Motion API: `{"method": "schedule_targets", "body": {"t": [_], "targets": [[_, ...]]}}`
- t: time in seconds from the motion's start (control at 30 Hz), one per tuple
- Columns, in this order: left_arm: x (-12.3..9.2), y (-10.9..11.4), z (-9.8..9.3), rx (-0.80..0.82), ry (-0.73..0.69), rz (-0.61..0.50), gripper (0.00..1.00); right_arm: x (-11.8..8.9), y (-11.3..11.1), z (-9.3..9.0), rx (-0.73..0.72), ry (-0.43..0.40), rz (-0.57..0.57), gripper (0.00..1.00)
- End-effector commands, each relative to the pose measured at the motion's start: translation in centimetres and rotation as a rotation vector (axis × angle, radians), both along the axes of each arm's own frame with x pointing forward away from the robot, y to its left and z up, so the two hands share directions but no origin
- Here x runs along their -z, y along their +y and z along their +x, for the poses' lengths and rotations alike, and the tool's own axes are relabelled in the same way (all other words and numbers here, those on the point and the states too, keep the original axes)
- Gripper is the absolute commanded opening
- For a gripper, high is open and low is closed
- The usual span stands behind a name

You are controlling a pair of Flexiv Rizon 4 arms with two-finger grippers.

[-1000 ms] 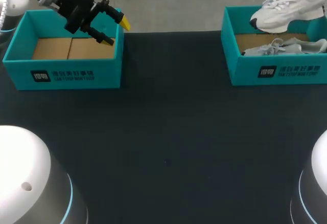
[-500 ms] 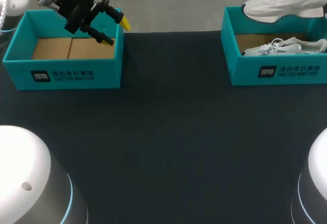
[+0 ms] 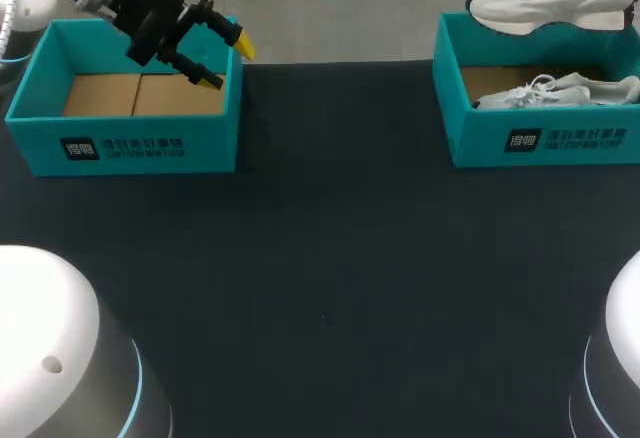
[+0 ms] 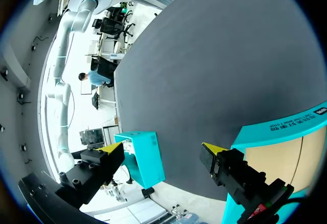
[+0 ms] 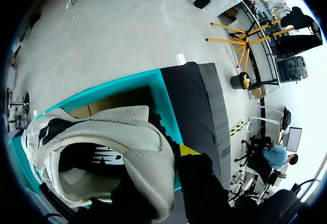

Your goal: Take the shoe out of the shoebox, open the shoe tongue, remove and reinsert the insole, then place the shoe into the shoebox

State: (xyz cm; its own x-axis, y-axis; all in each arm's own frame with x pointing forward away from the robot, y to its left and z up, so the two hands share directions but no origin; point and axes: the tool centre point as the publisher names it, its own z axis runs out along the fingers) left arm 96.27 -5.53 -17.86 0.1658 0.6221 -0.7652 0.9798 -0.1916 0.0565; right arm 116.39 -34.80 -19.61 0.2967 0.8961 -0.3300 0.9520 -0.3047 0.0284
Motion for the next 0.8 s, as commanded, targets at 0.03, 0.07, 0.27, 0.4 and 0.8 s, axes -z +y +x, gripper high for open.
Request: {"method": "schedule_targets", "body": {"t": [0.03, 0.07, 0.27, 0.4, 0.8], "targets": [[0.0, 0.0, 0.0, 0.000, -0.001, 0.002, 1.00, 1.3, -0.3, -0.4, -0.008, -0.075, 0.011, 0.00], [0.0, 0.0, 0.0, 0.000, -0.001, 0.002, 1.00, 1.5, -0.3, -0.3, -0.021, -0.094, 0.013, 0.00], [0.0, 0.0, 0.0, 0.000, -0.001, 0.002, 1.00, 2.5, -0.1, -0.9, -0.083, -0.140, 0.007, 0.00], [0.0, 0.0, 0.0, 0.000, -0.001, 0.002, 1.00, 3.2, 0.0, -1.2, -0.093, -0.120, 0.011, 0.00], [0.0, 0.0, 0.0, 0.000, -0.001, 0.002, 1.00, 6.4, 0.8, -1.2, -0.111, -0.092, 0.003, 0.00]]}}
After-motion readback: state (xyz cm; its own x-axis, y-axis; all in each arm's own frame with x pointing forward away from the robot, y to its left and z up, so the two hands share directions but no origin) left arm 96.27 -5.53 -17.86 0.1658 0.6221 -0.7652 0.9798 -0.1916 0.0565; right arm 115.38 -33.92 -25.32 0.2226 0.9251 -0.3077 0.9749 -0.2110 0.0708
